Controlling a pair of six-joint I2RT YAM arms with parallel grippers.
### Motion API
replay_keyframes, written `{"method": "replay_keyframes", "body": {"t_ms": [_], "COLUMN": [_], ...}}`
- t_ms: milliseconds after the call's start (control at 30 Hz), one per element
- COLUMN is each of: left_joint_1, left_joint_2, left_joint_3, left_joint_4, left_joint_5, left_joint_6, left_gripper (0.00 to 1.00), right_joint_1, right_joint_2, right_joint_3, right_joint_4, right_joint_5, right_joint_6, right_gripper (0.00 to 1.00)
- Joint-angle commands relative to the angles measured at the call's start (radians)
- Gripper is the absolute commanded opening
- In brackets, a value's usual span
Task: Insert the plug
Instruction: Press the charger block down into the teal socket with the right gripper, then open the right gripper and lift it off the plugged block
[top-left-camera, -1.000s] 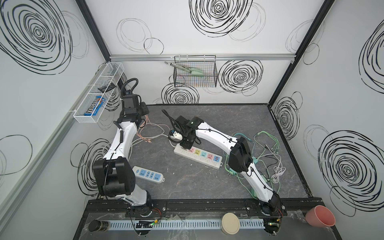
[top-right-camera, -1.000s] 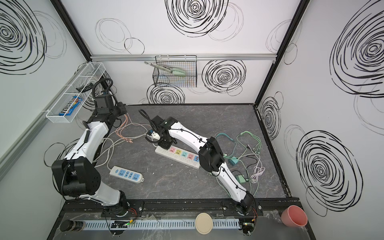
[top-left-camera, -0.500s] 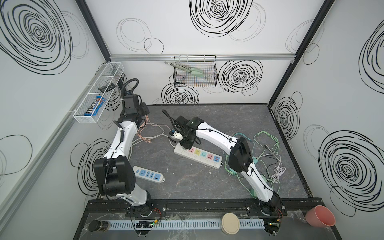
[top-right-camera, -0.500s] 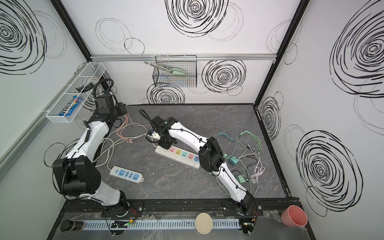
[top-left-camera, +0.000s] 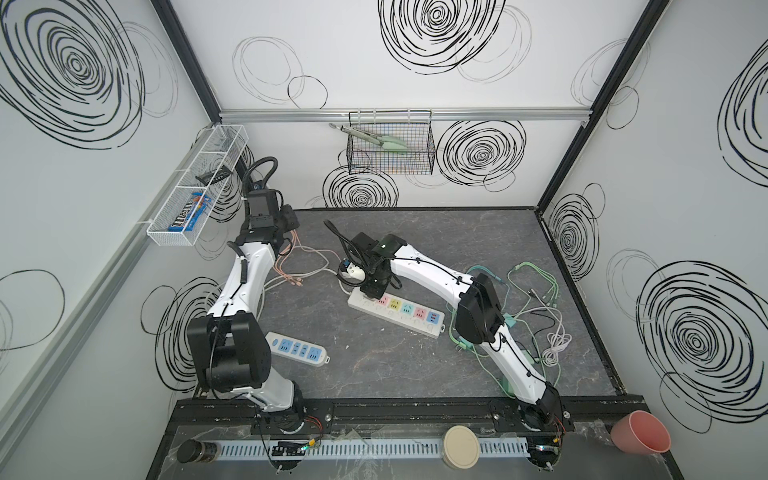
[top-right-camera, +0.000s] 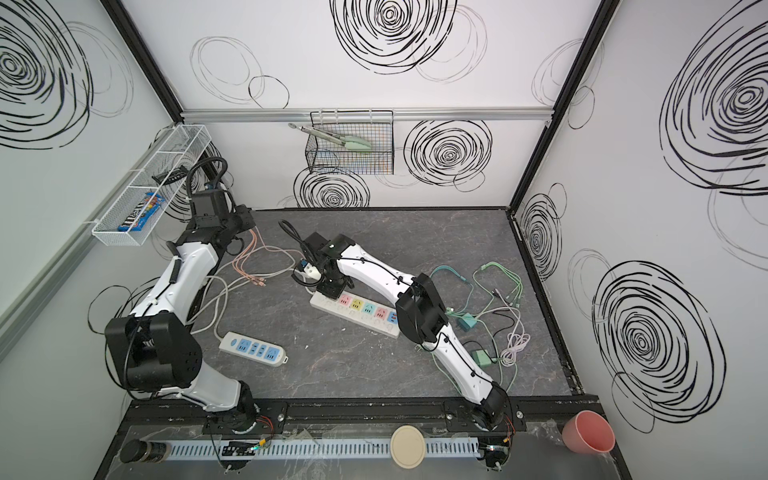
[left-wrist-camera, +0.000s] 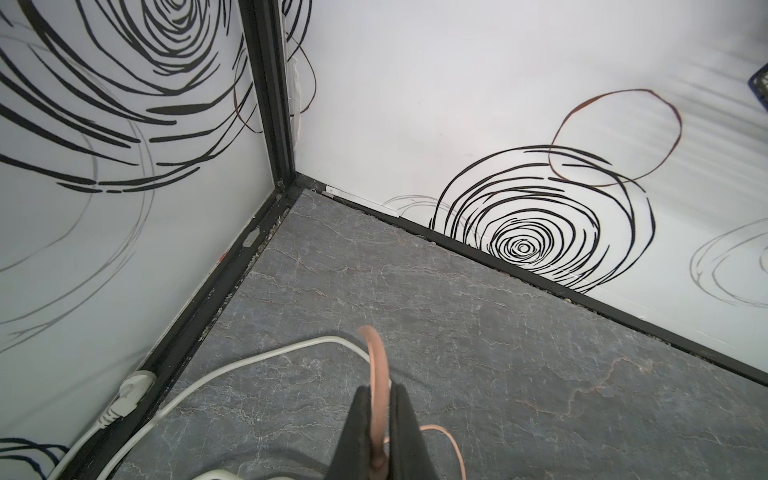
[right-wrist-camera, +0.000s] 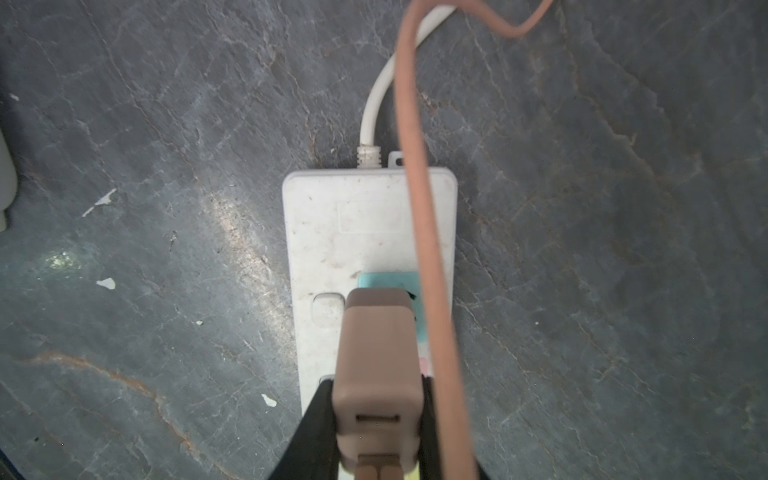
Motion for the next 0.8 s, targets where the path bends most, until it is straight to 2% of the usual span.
{"method": "replay_keyframes", "body": {"t_ms": [0, 267, 533, 633, 767], "left_joint_1": [-0.006, -0.028, -0.050, -0.047, -0.045], "left_joint_2": [0.024, 0.040, 0.045, 0.039, 0.037], "left_joint_3": [0.021, 0.038, 0.089, 0.100, 0.115], "left_joint_4": [0.023, 0.007, -0.046, -0.066, -0.093], "left_joint_5": [0.006, 0.004, 0.003, 0.006, -0.014], "left_joint_6": [0.006, 0.013, 0.030, 0.036, 0.059], "left_gripper": [0.00, 0.00, 0.00, 0.00, 0.00], "right_joint_1": [-0.001, 0.008, 0.031, 0.024, -0.002], "right_joint_2": [0.097, 0.219, 0.271, 0.316, 0.366], "right_joint_3": [-0.005, 0.073, 0.107, 0.170, 0.167], "right_joint_4": [-0.075, -0.072, -0.009, -0.009, -0.020], "right_joint_5": [-0.002, 0.041, 0.011, -0.011, -0.017], "right_joint_6": [-0.008, -0.016, -0.107, -0.121, -0.119], "right_gripper": [0.00, 0.00, 0.00, 0.00, 0.00]}}
